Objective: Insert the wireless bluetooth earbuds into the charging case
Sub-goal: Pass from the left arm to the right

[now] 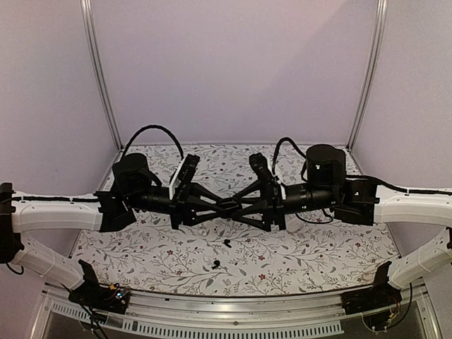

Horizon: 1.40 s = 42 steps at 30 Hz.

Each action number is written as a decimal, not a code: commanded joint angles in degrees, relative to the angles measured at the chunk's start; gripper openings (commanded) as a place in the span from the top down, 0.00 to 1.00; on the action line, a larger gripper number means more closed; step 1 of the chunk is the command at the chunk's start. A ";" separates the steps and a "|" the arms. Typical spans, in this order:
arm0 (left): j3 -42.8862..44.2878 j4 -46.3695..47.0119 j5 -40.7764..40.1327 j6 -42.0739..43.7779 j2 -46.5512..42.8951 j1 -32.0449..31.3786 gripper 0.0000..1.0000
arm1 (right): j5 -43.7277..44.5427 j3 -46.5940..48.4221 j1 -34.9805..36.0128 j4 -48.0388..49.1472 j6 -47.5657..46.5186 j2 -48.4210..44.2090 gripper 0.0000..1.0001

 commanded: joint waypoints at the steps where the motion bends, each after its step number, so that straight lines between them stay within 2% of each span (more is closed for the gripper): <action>1: 1.05 3.86 -2.32 0.31 0.55 -1.69 0.92 | -0.63 0.88 -0.11 1.97 0.42 0.86 0.46; 21: -0.86 6.86 -6.23 -0.16 -0.59 -2.44 0.92 | -0.27 -0.70 -0.11 3.13 2.49 0.36 0.63; 42: -0.97 6.75 -6.57 -0.24 0.82 -2.74 0.92 | -0.54 -0.17 -0.11 2.78 2.23 -0.01 0.68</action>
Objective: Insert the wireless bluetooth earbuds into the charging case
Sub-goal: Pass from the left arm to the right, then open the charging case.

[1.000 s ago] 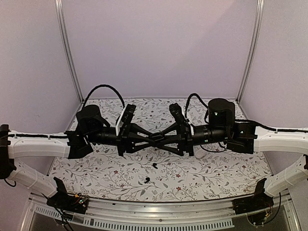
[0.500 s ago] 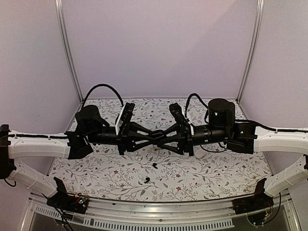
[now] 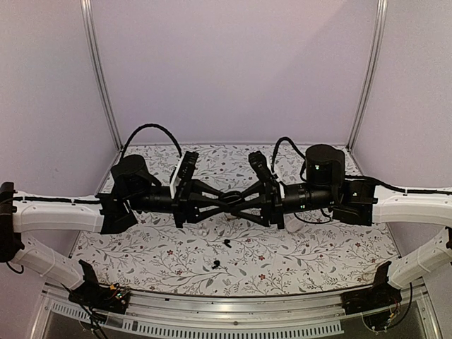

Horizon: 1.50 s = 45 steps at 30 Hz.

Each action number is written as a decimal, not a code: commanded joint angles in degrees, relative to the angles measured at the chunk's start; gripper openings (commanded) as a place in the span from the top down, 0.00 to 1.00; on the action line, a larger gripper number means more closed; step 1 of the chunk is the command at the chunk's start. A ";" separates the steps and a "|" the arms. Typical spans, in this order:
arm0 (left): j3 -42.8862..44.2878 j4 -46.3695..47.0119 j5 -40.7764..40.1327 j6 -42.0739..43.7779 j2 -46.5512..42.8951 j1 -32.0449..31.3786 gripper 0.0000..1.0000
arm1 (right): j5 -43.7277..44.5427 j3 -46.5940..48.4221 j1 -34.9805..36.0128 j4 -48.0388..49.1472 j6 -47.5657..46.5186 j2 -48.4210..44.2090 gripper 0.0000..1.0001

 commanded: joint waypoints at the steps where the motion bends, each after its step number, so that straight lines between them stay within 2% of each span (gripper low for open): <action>1: -0.55 1.59 -0.73 0.01 0.30 -1.01 0.92 | -0.51 -0.04 -0.11 1.05 0.05 -0.80 0.69; 5: -0.72 1.86 -1.11 -0.15 0.23 -1.02 0.92 | -0.35 -0.07 -0.11 0.90 0.03 -0.71 0.75; 8: -0.44 0.99 -1.46 -0.08 0.02 -1.01 0.87 | -0.59 -0.21 -0.11 0.90 -0.10 -0.89 0.79; 14: 0.58 -3.02 -3.73 0.29 -1.59 -1.06 0.65 | -0.09 -0.37 -0.11 0.02 -0.68 -1.02 0.86; 23: 1.80 -8.76 -6.56 1.29 -3.88 -1.04 0.47 | 1.75 -0.13 -0.11 -3.96 -4.09 -1.72 0.91; 30: 3.99 -10.60 -5.48 1.16 -1.33 -1.11 0.43 | 1.94 0.05 -0.11 -5.44 -5.01 -1.90 0.92; 45: 6.05 -11.71 -6.25 1.83 1.54 -1.82 0.46 | 0.86 -0.55 -0.07 -5.69 -5.55 -2.11 0.94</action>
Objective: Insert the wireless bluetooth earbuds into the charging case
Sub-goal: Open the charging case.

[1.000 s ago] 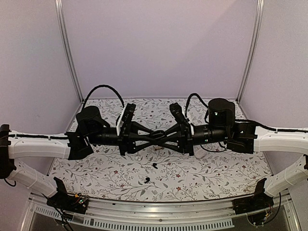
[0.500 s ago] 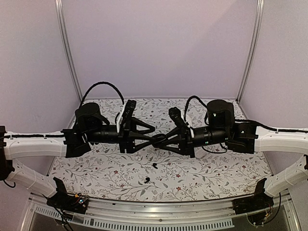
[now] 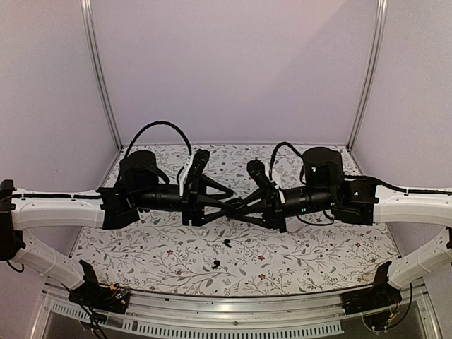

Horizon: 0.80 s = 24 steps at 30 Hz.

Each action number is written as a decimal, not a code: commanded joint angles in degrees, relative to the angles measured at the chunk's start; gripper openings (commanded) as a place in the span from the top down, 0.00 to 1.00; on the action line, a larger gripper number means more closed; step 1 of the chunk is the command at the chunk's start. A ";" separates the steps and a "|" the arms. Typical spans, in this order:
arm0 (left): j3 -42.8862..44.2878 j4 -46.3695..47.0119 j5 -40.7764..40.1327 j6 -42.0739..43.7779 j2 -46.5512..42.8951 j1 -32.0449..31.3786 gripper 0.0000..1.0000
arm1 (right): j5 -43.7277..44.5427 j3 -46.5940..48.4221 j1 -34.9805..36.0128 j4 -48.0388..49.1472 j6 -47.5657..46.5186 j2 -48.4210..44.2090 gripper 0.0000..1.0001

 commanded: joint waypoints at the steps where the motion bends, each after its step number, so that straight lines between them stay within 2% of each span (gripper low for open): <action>1: 1.67 -1.24 -1.50 0.61 0.41 -0.90 0.46 | -0.91 -0.54 -0.02 0.22 -0.66 -1.84 0.94; 5: 2.04 -1.59 -3.66 0.44 -0.11 -0.53 0.48 | -1.54 -0.84 -0.03 -0.34 -1.40 -1.99 0.96; 24: 1.98 -2.31 -3.72 -1.81 -1.53 3.71 0.51 | -1.40 -2.88 -0.03 -0.24 -2.39 -3.08 0.99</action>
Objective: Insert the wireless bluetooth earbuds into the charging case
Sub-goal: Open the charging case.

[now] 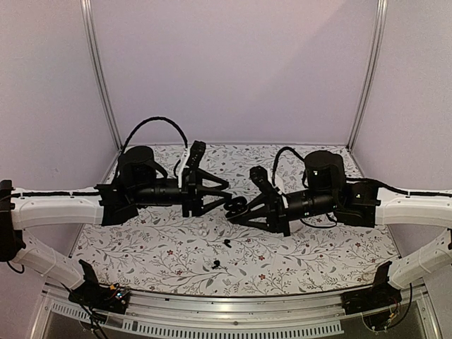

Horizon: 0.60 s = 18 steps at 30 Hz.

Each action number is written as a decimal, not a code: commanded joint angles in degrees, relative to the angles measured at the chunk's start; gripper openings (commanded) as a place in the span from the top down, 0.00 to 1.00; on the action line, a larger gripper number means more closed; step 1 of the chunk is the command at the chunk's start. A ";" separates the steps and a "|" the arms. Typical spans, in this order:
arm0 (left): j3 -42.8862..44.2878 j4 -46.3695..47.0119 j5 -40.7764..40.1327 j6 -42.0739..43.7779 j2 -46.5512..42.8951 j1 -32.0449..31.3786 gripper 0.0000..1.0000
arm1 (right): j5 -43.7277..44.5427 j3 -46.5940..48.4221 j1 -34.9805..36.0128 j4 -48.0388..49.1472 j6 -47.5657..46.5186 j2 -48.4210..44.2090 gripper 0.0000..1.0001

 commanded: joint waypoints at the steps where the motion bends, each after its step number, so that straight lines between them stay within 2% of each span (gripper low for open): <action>1: 1.20 -1.37 -0.60 -0.25 -1.60 1.26 0.50 | 0.14 -1.36 0.30 1.35 -0.03 -2.05 1.00; 10: -1.76 -2.82 -1.41 -7.37 -3.25 4.59 0.45 | 1.28 -7.25 -1.76 5.85 4.47 -5.84 1.00; 14: -5.06 -2.98 -6.60 -6.77 -8.81 4.92 0.39 | 1.20 -9.12 -3.52 7.53 7.02 -7.85 1.00; 18: -8.23 -3.33 -13.33 -7.82 -15.06 6.09 0.15 | 1.42 -9.64 -4.59 7.48 7.71 -9.10 1.00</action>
